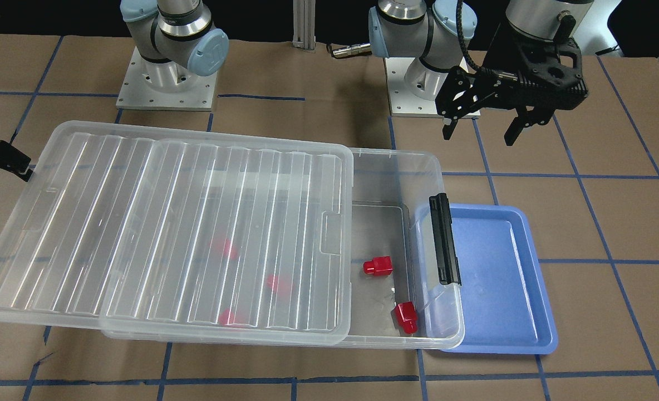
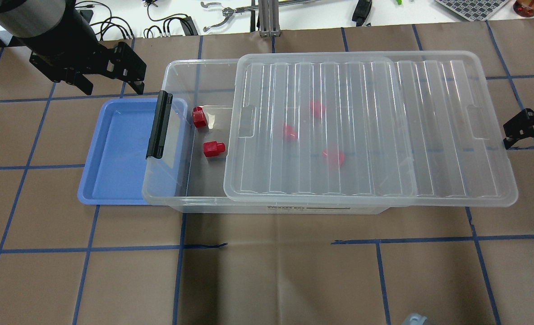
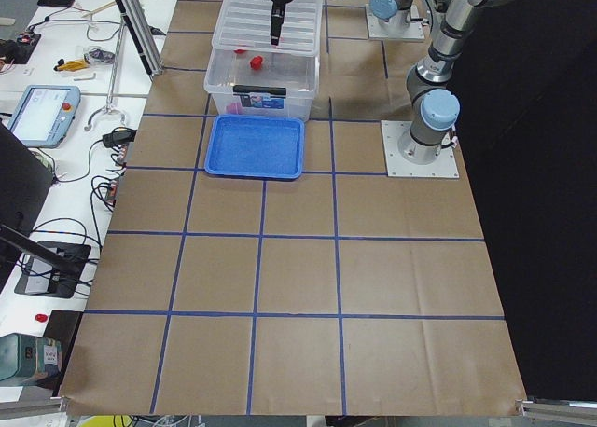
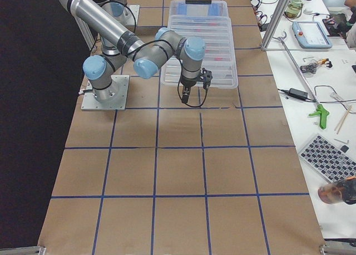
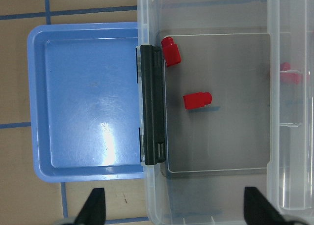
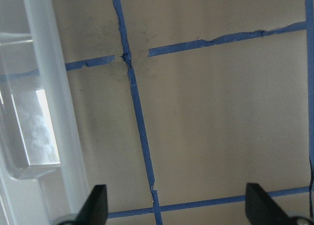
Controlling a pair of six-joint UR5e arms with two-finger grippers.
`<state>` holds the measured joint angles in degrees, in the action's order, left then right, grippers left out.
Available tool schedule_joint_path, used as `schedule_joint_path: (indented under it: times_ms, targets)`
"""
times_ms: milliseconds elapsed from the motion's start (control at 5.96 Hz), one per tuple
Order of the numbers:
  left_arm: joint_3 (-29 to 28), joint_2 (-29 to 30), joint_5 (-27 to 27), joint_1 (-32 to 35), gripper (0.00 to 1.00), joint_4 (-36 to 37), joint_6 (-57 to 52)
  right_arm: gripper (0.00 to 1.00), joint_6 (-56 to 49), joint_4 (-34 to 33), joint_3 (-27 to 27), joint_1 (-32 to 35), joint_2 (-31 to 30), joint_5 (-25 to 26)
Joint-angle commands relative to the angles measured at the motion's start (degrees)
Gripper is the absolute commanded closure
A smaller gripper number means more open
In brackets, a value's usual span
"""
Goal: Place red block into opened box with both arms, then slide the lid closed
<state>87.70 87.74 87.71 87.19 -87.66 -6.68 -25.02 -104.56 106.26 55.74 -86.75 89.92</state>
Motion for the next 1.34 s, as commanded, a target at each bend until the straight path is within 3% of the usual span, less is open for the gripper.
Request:
schedule_joint_path:
  times_ms: [0,1175]
  targets:
    - [0.02,0.06,0.01,0.00,0.02,0.21,0.00,0.00,2.23,0.06,1.83,0.43,-1.22,-2.62]
    - [-0.07,-0.29,-0.34,0.09,0.02,0.21,0.09,0.00,9.11,-0.03,2.11,10.26,-1.85,-2.81]
